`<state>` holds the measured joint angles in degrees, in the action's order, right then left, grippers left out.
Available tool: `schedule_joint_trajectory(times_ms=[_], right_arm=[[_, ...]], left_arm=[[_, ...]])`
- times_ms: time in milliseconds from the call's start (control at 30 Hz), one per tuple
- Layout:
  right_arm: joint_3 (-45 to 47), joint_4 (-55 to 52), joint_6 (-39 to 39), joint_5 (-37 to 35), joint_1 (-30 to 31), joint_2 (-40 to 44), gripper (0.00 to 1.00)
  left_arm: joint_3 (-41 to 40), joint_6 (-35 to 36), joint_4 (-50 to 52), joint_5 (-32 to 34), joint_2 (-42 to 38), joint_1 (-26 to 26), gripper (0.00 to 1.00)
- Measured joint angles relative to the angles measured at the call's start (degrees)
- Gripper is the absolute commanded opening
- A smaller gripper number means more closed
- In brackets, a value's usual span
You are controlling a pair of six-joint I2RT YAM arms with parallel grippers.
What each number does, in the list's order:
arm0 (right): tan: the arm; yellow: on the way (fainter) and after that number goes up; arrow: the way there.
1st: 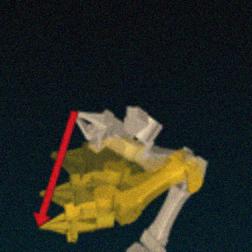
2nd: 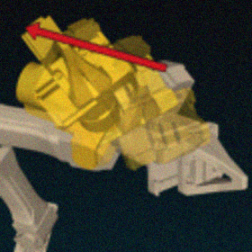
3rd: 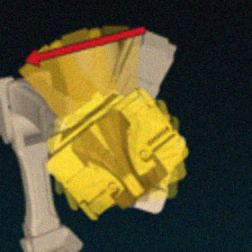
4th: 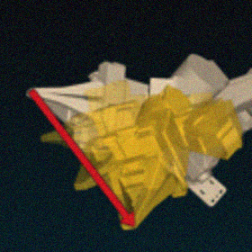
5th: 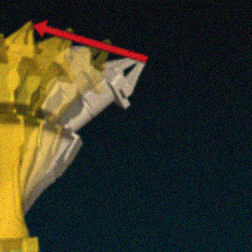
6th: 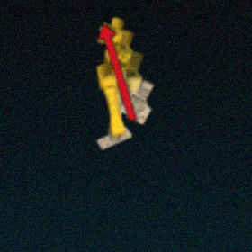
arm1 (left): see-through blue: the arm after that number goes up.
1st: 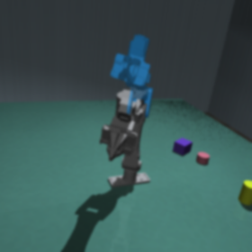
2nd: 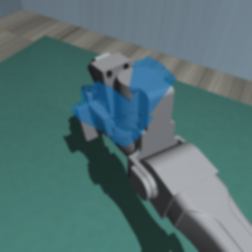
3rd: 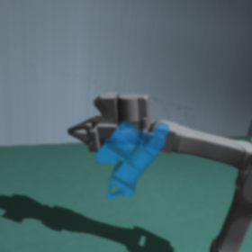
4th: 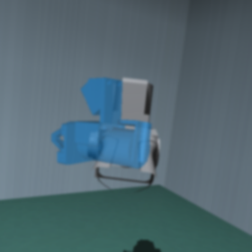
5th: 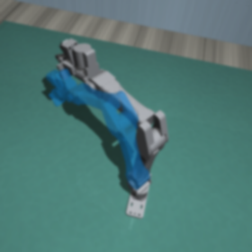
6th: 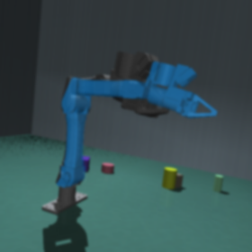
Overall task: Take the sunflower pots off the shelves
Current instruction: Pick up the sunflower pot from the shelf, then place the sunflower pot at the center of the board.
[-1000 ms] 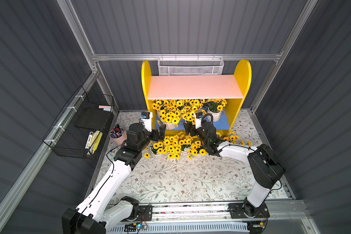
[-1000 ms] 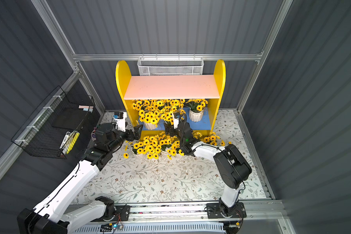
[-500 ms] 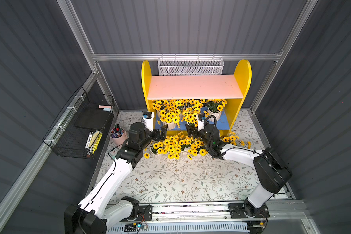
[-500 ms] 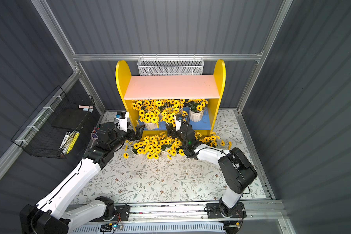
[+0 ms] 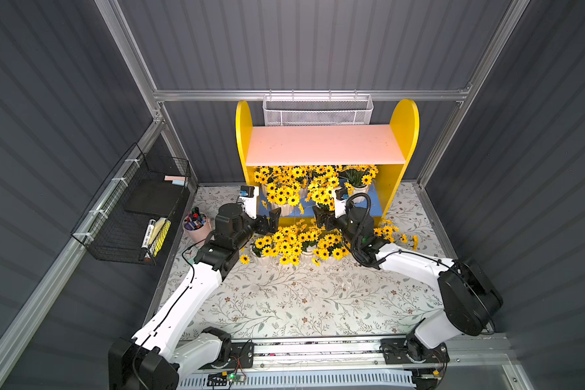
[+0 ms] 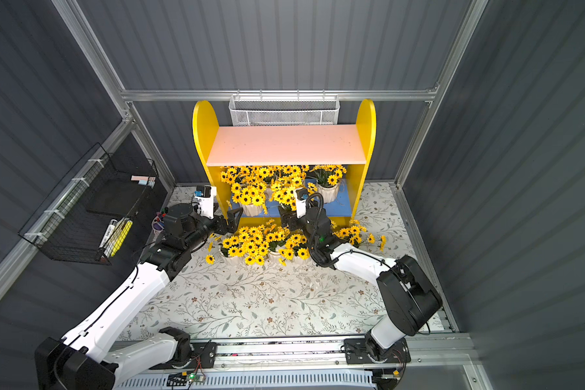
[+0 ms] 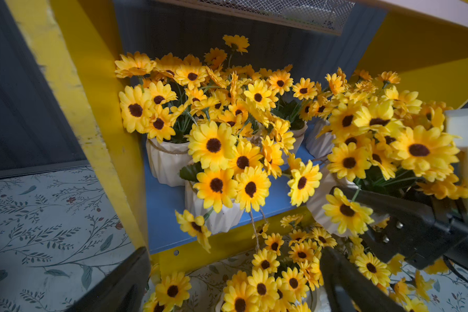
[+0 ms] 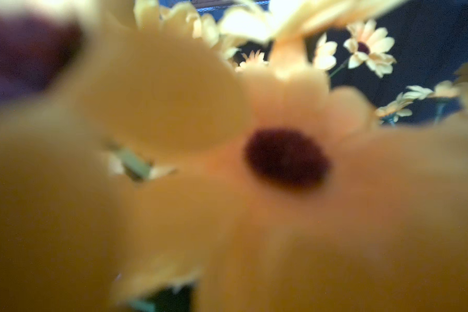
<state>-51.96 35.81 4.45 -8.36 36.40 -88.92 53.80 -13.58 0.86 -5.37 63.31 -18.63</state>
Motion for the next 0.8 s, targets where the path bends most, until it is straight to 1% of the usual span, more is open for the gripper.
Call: schedule_joint_trajectory(times_ms=[100, 300, 567, 667, 800], right_arm=[[0.9, -0.6, 0.0, 0.2, 0.8, 1.6, 0.23], [3.7, -1.3, -1.3, 0.0, 4.3, 5.3, 0.22], [5.7, -1.6, -3.8, -1.1, 11.5, 9.3, 0.22], [6.5, -1.6, -4.2, -1.4, 14.6, 10.5, 0.22], [7.8, -1.1, -4.7, -2.0, 19.2, 11.0, 0.22]], left_arm=[[0.0, 0.0, 0.0, 0.0, 0.0, 0.0, 0.99], [0.0, 0.0, 0.0, 0.0, 0.0, 0.0, 0.99], [0.0, 0.0, 0.1, 0.6, 0.0, 0.0, 0.99], [0.0, 0.0, 0.5, 2.4, -0.4, 0.0, 0.99], [0.0, 0.3, 1.7, 6.8, -1.9, 0.0, 0.99]])
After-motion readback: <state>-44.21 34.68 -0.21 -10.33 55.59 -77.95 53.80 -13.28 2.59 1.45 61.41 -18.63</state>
